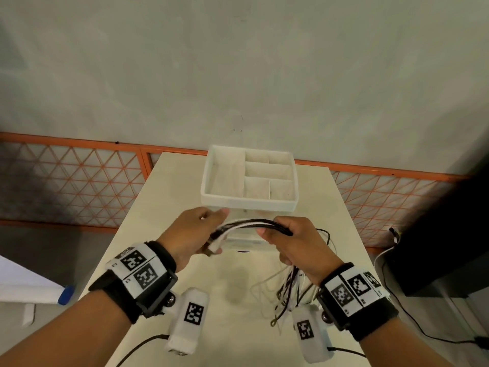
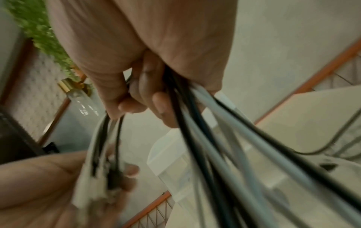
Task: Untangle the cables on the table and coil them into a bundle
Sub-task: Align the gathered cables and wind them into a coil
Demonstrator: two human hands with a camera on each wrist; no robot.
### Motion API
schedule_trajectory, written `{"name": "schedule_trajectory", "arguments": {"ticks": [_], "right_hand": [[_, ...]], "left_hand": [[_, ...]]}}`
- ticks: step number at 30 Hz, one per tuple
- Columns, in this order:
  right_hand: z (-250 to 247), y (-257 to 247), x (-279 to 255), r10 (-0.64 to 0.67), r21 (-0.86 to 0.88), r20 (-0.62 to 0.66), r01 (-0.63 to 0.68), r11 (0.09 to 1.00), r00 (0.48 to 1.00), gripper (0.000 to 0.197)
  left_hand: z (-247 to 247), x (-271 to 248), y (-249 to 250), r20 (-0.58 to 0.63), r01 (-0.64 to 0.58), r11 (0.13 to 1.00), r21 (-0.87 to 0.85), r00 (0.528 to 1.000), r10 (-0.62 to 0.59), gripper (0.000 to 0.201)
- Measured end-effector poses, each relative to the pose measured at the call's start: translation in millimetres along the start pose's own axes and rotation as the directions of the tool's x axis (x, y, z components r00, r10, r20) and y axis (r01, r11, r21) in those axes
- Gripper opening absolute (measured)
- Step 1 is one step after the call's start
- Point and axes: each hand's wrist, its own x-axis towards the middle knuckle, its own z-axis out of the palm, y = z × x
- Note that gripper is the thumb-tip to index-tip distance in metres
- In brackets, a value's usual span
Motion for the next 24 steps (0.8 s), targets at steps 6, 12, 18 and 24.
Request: {"name": "schedule_trajectory", "arguments": {"ticks": [6, 12, 18, 24], "right_hand": [[8, -24, 2, -0.151, -0.404, 0.084, 0.172, 0.898, 0.985, 0.034], [8, -44, -4, -0.278, -0.369, 0.052, 0.277, 0.887, 0.959, 0.015], [-11, -37, -11, -0.105, 0.005, 0.065, 0.105, 0.994, 0.992, 0.021], [-9, -31, -10, -0.292, -0.164, 0.039, 0.294, 0.942, 0.956, 0.016]], "left_hand": [[17, -8, 24, 0.001, -0.386, 0.875, 0.291, 0.915, 0.403, 0.052], [46, -17, 24, 0.221, -0.387, 0.836, 0.388, 0.920, 0.323, 0.076], [31, -6, 23, 0.161, -0.366, 0.879, 0.305, 0.930, 0.332, 0.067], [30, -10, 14, 0.382, -0.163, 0.939, 0.303, 0.923, 0.037, 0.070]]}}
